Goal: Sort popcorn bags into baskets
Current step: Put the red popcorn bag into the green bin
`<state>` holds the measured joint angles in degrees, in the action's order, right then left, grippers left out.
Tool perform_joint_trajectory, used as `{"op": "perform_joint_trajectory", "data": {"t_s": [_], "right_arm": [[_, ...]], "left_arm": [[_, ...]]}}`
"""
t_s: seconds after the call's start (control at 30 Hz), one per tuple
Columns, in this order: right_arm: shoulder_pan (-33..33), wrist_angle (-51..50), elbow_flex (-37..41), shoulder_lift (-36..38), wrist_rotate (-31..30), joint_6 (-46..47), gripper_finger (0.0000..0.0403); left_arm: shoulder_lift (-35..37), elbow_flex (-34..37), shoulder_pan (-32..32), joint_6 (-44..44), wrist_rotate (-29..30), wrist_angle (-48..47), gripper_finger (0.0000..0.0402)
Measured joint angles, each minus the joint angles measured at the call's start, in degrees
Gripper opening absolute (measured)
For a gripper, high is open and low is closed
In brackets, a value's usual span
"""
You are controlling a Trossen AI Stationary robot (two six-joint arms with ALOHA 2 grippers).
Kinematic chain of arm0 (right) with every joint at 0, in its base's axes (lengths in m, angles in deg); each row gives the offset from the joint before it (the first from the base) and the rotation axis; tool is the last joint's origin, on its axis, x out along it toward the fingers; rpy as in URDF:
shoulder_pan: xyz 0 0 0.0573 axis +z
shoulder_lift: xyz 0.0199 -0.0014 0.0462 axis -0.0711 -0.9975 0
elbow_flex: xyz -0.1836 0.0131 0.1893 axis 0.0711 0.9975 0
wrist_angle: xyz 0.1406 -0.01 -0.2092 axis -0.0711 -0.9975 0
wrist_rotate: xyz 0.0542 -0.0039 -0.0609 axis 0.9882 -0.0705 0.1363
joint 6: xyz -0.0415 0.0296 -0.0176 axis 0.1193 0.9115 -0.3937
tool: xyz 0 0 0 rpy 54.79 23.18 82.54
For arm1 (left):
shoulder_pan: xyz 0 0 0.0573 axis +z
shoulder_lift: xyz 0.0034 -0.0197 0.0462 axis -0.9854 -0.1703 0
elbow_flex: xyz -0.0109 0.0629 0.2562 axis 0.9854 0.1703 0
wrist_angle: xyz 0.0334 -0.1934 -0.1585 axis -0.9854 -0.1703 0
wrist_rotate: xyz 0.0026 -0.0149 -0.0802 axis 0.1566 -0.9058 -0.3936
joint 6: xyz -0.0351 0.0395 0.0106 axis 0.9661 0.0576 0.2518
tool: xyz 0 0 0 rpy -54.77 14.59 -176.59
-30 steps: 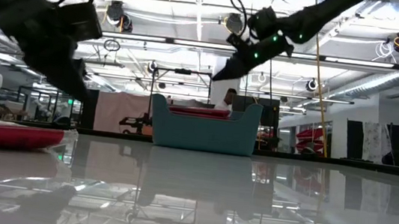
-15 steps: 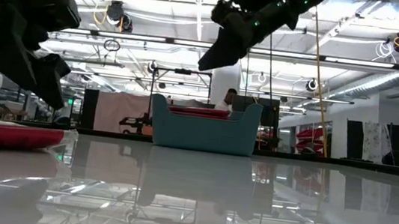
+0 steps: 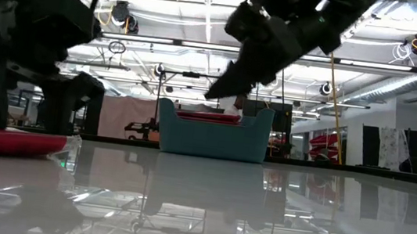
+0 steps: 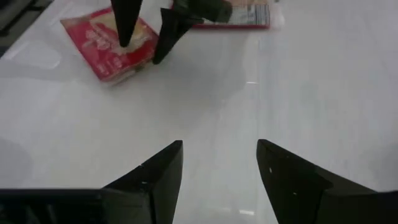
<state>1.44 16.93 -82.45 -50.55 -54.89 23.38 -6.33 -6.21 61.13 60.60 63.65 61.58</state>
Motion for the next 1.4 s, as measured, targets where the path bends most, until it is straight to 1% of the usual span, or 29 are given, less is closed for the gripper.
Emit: {"op": "perform_joint_trajectory", "data": {"t_s": [0.1,0.17,0.27,0.33,0.47,0.5,0.57,0.63,0.87,0.9,0.97,1.07,1.1,1.17,1.23,1.3,1.4], "right_arm": [[1.6,4.4,3.7,0.0,-2.8,2.2,0.0196],[2.6,6.7,5.8,0.0,-4.6,3.4,0.0196],[3.9,10.2,8.5,0.0,-6.5,5.1,0.0196],[4.7,12.5,9.9,0.0,-7.5,6.2,0.0196],[6.3,17.9,12.8,0.0,-7.7,8.4,0.0196],[6.7,19.3,13.4,0.0,-7.7,8.9,0.0196],[7.4,22.2,14.4,0.0,-7.8,10.1,0.0196],[8.3,24.5,15.4,0.0,-10.0,11.3,0.0196],[11.8,28.1,16.8,0.0,-24.3,17.1,0.0196],[12.4,28.4,16.9,0.0,-26.0,17.6,0.0196],[13.6,30.1,16.9,0.0,-29.2,17.9,0.0196],[15.3,32.7,16.9,0.0,-33.0,17.7,0.0196],[15.7,34.0,16.9,-0.2,-34.1,17.6,0.0196],[16.4,35.2,16.8,-0.4,-35.8,17.6,0.0196],[16.7,37.5,16.8,-1.3,-35.9,18.3,0.0197],[16.7,38.2,16.8,-1.9,-35.9,19.5,0.0201],[17.1,42.2,16.6,-4.7,-36.5,20.2,0.0216]], "left_arm": [[-4.1,-2.8,0.5,-4.0,-0.7,-2.0,0.0256],[-6.4,-4.0,1.2,-5.6,-2.7,-2.3,0.0246],[-9.4,-5.4,2.1,-8.2,-6.0,-2.5,0.0210],[-10.2,-6.1,2.3,-9.9,-6.3,-2.9,0.0165],[-9.9,-6.9,3.0,-12.0,-4.9,-4.0,0.0038],[-9.2,-7.1,3.4,-11.5,-4.7,-4.1,0.0020],[-7.7,-7.3,4.2,-10.6,-3.0,-5.6,0.0013],[-6.0,-8.2,5.0,-10.6,-0.5,-5.8,0.0007],[2.6,-10.5,8.8,-11.8,8.8,-6.3,0.0003],[3.7,-10.8,9.4,-12.0,9.9,-5.0,0.0003],[6.5,-10.7,10.6,-12.3,12.1,-5.8,0.0003],[9.2,-10.7,11.8,-13.0,15.1,-4.6,0.0002],[10.4,-10.6,12.1,-13.4,15.7,-4.9,0.0002],[11.8,-10.8,12.6,-14.2,16.7,-2.4,0.0002],[13.6,-10.7,13.3,-14.7,17.1,-2.8,0.0001],[14.0,-10.7,14.2,-14.8,17.9,-0.3,0.0001],[15.5,-10.7,15.2,-14.9,19.3,0.9,0.0001]]}}
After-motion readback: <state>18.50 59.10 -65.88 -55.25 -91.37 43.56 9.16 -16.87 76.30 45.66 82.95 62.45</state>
